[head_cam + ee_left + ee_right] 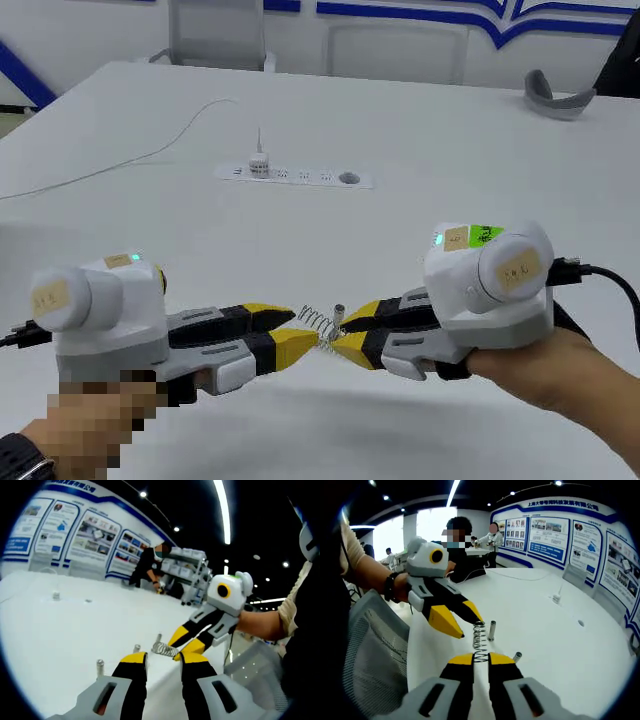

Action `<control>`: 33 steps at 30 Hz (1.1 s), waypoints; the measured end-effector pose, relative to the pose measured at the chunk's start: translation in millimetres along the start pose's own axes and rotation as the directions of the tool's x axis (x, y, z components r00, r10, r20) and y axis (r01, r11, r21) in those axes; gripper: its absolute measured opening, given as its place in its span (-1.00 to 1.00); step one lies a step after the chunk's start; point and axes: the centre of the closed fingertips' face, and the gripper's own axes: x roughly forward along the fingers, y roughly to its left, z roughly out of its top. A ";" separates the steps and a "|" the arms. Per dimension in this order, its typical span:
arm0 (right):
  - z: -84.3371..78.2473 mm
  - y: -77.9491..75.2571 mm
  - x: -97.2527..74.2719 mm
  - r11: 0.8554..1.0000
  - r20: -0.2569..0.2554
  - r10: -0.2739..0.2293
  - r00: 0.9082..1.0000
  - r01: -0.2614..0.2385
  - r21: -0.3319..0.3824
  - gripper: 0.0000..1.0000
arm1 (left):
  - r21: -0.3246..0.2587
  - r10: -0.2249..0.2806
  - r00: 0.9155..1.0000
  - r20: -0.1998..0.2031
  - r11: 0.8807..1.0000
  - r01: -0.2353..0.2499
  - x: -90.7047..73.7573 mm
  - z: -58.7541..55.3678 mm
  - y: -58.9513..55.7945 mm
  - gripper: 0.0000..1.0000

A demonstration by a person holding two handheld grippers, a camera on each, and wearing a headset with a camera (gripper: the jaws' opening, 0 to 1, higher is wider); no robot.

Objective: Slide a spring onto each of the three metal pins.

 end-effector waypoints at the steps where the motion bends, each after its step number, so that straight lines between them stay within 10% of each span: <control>1: 1.4 0.4 0.2 1.000 0.006 -0.001 1.000 0.001 -0.001 -0.77 | -0.009 -0.001 1.000 0.003 1.000 0.001 0.0 0.5 -0.4 -0.49; 17: 7.6 6.5 5.2 1.000 0.033 0.006 0.999 -0.006 -0.008 -0.77 | -0.094 -0.016 0.998 0.057 0.995 0.021 0.4 11.0 -6.2 -0.74; 33: 8.5 17.6 11.9 1.000 0.025 0.030 0.999 -0.030 -0.010 -0.77 | -0.007 -0.042 0.998 0.055 0.999 0.042 6.1 18.8 -22.5 -0.77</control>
